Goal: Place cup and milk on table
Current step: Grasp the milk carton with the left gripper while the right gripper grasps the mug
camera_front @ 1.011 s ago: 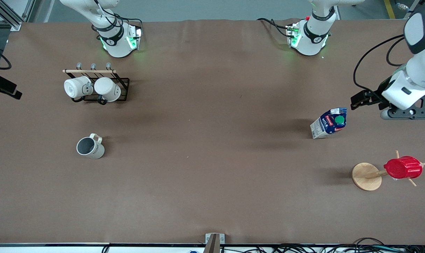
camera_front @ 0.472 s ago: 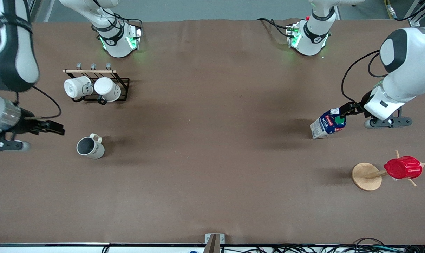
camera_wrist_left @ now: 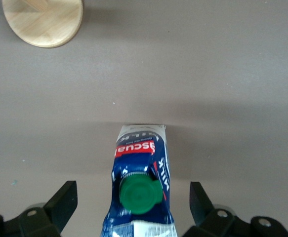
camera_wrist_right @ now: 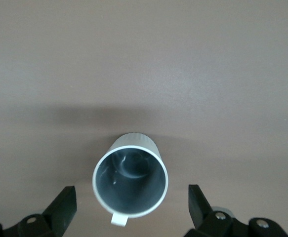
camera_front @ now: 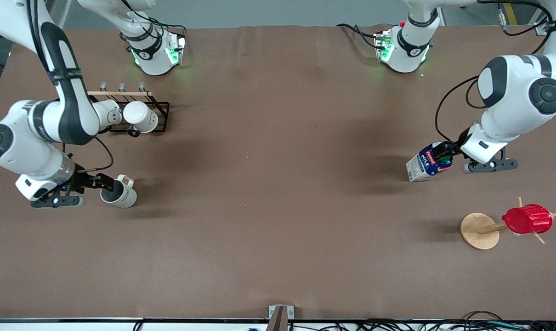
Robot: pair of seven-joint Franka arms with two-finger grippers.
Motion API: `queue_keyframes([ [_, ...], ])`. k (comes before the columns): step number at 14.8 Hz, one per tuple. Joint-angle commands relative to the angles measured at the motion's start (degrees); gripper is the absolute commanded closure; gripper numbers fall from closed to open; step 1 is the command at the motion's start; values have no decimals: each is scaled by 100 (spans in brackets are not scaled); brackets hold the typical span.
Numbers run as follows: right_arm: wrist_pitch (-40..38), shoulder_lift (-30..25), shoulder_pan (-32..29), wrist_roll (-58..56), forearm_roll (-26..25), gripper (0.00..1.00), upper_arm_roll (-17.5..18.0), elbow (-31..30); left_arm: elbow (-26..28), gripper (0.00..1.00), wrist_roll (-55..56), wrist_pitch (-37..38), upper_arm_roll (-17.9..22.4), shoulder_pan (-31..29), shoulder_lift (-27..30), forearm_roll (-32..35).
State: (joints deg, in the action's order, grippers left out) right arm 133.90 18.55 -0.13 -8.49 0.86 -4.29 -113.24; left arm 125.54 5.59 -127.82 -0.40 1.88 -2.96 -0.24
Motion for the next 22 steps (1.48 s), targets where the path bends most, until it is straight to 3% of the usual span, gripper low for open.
queue_keyframes([
  [1,372,122,-75,-214,54,0,-2,-146,49,0,161,-322,14,49,-161,-37],
  [8,1226,342,-145,-479,54,0,-11,-541,155,0,197,-305,14,49,-170,-20],
  [10,1462,404,-154,-479,54,5,-11,-638,181,0,171,-296,5,41,-144,-20],
  [11,1507,413,-154,-479,54,17,-11,-690,181,0,162,-288,5,32,-135,-20],
  [13,1525,439,-154,-470,54,51,-11,-691,181,3,162,-270,5,23,-30,-20],
  [16,1595,483,-189,-435,124,100,-11,-691,225,21,179,-270,5,14,49,-20],
  [17,1656,483,-267,-452,125,100,-11,-682,225,33,179,-270,-4,14,50,-20],
  [18,1640,474,-268,-435,125,100,-11,-665,243,38,188,-270,-4,14,50,-20],
  [22,1290,352,-111,-382,133,100,7,-516,339,41,188,-288,-21,23,41,-11],
])
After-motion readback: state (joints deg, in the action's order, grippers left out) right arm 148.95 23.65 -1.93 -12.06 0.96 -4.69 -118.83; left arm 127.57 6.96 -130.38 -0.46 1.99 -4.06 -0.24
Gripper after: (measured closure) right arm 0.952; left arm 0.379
